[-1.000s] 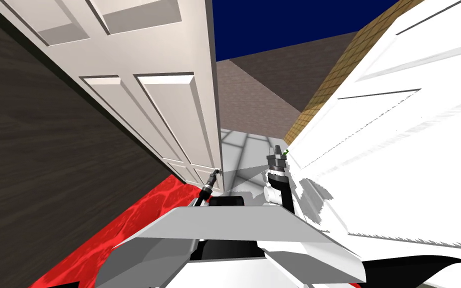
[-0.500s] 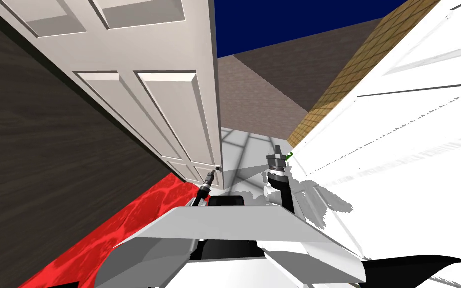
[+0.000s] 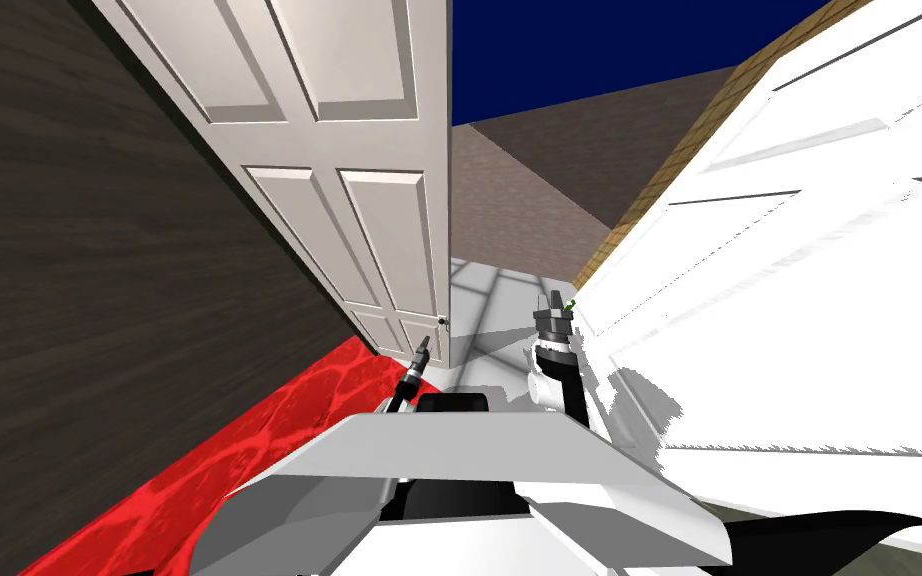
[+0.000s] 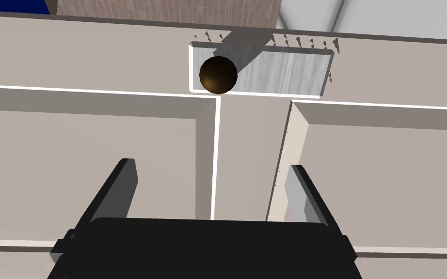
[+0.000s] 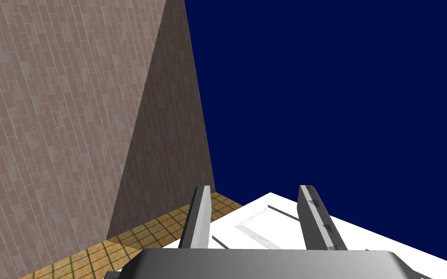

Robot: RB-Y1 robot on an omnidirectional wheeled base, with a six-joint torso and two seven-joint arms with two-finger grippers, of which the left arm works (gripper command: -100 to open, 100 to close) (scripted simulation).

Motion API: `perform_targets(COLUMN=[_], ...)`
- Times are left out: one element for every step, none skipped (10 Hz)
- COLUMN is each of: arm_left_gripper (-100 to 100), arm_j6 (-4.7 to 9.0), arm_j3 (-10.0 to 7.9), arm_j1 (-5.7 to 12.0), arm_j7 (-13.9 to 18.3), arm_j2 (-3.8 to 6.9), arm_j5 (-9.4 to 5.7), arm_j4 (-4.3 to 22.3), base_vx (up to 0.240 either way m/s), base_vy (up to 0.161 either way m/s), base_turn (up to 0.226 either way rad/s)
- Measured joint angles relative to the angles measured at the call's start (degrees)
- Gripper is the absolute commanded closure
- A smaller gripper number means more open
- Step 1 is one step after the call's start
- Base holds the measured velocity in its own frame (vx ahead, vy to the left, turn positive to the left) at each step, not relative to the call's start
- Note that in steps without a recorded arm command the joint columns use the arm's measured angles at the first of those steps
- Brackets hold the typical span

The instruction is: Push the door open

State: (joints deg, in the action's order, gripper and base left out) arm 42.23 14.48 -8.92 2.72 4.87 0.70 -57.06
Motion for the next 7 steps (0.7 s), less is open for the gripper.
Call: perform_targets(arm_left_gripper=[-100, -100, -100, -100, -100, -100, -100], arm_j6=[-0.07, -0.07, 0.03, 0.13, 0.23, 0.32, 0.39], arm_j3=[0.15, 0.17, 0.06, -0.05, -0.19, -0.34, -0.52], arm_j1=[-0.17, -0.2, -0.1, 0.0, 0.24, 0.42, 0.6], arm_j7=[0.1, 0.12, 0.06, 0.02, -0.04, -0.11, -0.19], arm_j2=[-0.17, -0.19, -0.17, -0.11, -0.13, -0.16, -0.19], arm_j5=[-0.01, -0.02, -0.04, -0.07, -0.11, -0.15, -0.2], arm_j4=[-0.24, -0.25, -0.02, 0.13, 0.41, 0.61, 0.79], base_vx=[-0.096, 0.074, 0.154, 0.207, 0.216, 0.195, 0.21], base_vy=[-0.014, -0.028, -0.041, -0.03, -0.02, -0.06, -0.061], base_turn=[0.004, -0.028, -0.02, -0.015, -0.022, -0.036, -0.024])
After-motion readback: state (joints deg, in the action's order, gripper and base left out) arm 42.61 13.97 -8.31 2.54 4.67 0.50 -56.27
